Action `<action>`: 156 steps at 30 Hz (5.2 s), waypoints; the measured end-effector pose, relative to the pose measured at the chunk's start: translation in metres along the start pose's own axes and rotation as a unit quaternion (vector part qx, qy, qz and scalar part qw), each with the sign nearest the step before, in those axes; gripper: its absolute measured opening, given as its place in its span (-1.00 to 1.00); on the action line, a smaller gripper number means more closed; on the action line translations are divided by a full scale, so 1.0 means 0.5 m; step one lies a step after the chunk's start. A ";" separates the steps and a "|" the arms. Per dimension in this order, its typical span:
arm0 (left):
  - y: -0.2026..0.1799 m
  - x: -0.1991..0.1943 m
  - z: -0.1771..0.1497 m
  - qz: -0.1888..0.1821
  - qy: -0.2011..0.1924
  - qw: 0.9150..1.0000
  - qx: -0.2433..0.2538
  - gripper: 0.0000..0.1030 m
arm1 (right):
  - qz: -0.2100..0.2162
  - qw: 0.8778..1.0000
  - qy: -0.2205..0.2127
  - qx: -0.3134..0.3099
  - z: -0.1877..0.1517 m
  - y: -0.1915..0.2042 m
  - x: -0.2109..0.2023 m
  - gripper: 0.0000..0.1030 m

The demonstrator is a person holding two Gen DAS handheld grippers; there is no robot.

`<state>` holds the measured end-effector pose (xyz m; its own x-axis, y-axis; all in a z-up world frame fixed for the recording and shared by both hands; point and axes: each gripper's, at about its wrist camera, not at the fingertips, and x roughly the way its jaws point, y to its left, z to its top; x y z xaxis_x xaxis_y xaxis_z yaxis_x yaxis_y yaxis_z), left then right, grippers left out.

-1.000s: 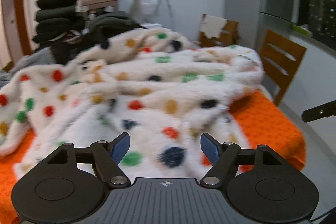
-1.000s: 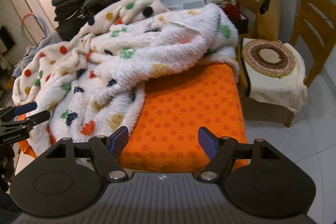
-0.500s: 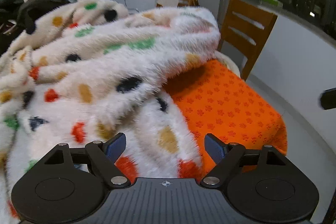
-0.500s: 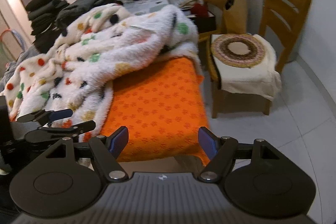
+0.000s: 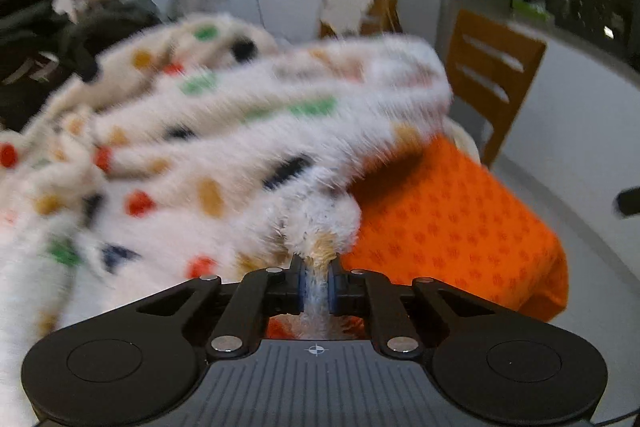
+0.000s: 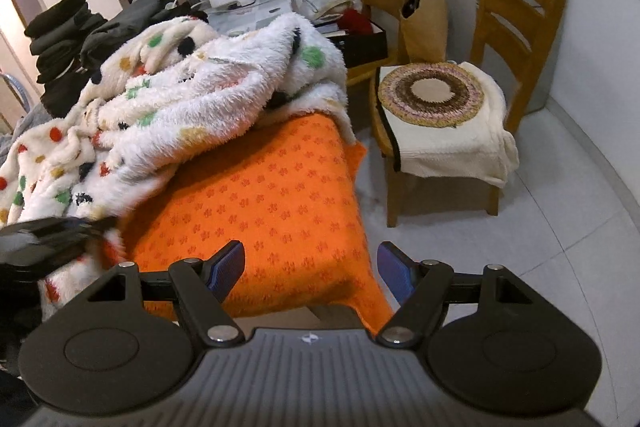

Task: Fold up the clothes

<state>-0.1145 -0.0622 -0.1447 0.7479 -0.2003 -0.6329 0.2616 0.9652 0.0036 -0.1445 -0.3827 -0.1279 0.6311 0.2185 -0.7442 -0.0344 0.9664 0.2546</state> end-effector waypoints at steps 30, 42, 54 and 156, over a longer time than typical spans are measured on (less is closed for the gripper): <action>0.146 -0.395 0.056 0.150 -0.107 0.979 -0.082 -0.78 | 0.154 0.883 -0.010 0.443 0.081 0.011 0.399 0.34; 0.146 -0.381 0.043 0.085 -0.080 0.990 -0.075 -0.78 | 0.160 0.885 -0.063 0.433 0.114 0.005 0.365 -0.80; 0.060 -0.278 0.041 -0.168 -0.018 0.986 0.002 -0.77 | 0.060 0.916 -0.200 0.344 0.117 -0.200 0.028 -0.81; 0.389 0.517 0.837 -0.057 -0.184 0.975 -0.114 -0.76 | 0.060 0.993 -0.082 -0.054 0.752 0.080 0.472 -0.84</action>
<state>0.3850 0.0031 0.0165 0.9006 -0.3156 -0.2988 0.2458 0.9369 -0.2487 0.2943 -0.3433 -0.0612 0.7353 0.3161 -0.5995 -0.1938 0.9457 0.2610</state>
